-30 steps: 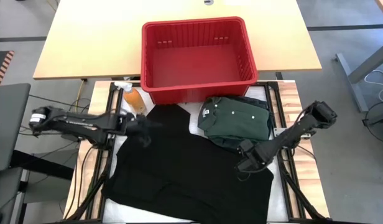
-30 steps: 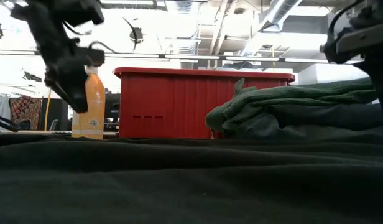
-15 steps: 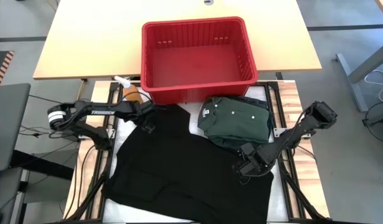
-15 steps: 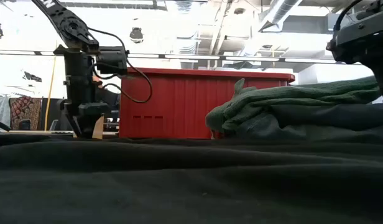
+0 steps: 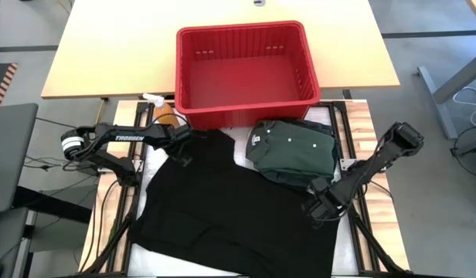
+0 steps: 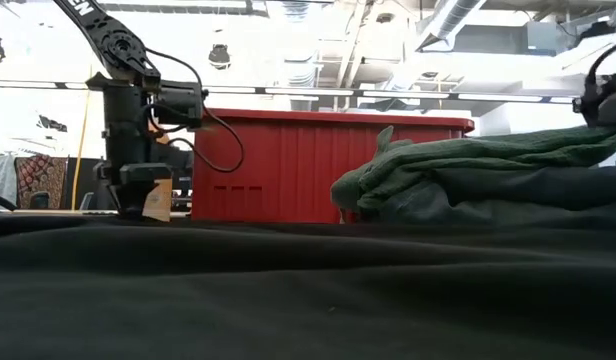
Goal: Fold laundry
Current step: Fold the black shirt
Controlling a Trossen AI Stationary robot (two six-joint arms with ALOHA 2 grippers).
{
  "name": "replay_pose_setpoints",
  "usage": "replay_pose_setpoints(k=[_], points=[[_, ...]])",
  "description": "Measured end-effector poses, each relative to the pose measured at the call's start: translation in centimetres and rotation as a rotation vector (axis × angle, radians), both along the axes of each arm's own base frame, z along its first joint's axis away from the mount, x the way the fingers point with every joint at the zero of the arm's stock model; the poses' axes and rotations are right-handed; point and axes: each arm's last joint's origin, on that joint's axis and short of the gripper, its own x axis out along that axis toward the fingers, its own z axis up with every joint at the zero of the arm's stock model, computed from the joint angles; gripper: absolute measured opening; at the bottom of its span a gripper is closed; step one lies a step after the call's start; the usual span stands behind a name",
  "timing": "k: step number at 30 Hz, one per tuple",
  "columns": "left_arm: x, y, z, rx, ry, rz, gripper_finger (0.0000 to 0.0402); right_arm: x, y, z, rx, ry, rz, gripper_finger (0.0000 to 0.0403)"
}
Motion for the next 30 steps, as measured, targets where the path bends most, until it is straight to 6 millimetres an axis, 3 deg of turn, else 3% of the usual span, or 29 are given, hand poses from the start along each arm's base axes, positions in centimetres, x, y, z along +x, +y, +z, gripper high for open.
replay_pose_setpoints(k=[3,8,12,15,17,21,24,30], points=[[-0.3,-0.2,0.1,-0.025,0.018,0.009,0.0013,-1.2,-0.7,-0.7,-0.059,-0.036,-0.079,0.0235],[-0.7,-0.5,0.2,-0.046,0.034,0.05,0.0004,-1.4,-0.8,-1.5,-0.123,-0.135,-0.081,0.0235],[-0.7,-0.5,0.2,-0.059,0.03,0.068,0.0003,-1.1,-1.2,-3.8,-0.123,-0.147,-0.068,0.0226],[-0.7,-0.6,0.2,-0.064,0.026,0.082,0.0003,-0.7,-1.4,-4.7,-0.125,-0.156,-0.068,0.0199],[-0.7,-0.6,0.2,-0.075,0.023,0.083,0.0003,-0.4,-1.2,-4.4,-0.13,-0.154,-0.044,0.0152],[-0.4,-0.8,0.8,-0.104,0.005,0.066,0.0001,0.0,-0.5,-2.5,-0.127,-0.125,0.075,0.0027],[0.2,-0.9,2.0,-0.141,-0.054,0.027,0.0,-0.1,-0.4,0.4,-0.124,-0.066,0.129,0.0025],[1.1,-0.3,6.4,-0.049,-0.17,-0.048,0.0,-0.6,-0.8,6.8,-0.207,0.095,0.211,0.0018]])
